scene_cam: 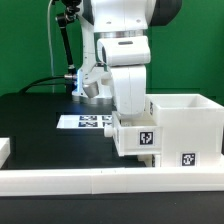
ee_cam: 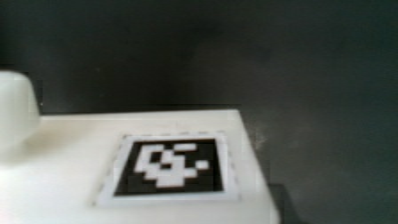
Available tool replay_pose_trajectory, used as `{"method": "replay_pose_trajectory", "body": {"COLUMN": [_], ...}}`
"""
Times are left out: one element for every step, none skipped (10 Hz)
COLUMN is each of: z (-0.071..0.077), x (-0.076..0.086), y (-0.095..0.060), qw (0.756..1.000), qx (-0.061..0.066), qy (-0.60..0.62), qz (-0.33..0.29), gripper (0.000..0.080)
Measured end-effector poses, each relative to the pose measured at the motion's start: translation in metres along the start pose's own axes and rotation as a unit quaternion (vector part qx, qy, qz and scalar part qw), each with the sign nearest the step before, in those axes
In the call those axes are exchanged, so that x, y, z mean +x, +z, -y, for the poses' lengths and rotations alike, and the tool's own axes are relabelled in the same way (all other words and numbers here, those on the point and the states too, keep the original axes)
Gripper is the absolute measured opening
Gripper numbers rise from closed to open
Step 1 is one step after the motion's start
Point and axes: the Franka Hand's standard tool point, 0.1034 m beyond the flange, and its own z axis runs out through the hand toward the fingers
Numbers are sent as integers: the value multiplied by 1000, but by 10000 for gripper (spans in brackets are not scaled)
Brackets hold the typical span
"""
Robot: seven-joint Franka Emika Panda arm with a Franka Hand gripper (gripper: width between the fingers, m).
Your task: Assemble drawer
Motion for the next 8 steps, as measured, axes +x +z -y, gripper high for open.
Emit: {"method": "replay_pose_trajectory", "body": {"z": [-1, -3, -4, -4, -6, -7, -8, -12], "x": [1, 4, 6, 7, 5, 0, -9, -20], "y": [-1, -5, -11, -19, -29, -38, -43, -47], "qw": [1000, 1000, 1000, 1000, 1000, 1000, 1000, 1000], "qx": [-1, -4, -4, 1, 3, 6, 13, 26], "qy": [3, 6, 5, 4, 3, 6, 1, 2], "qz": [0, 0, 1, 3, 6, 9, 12, 14], "gripper": [140, 323, 460, 460, 603, 635, 635, 647]}}
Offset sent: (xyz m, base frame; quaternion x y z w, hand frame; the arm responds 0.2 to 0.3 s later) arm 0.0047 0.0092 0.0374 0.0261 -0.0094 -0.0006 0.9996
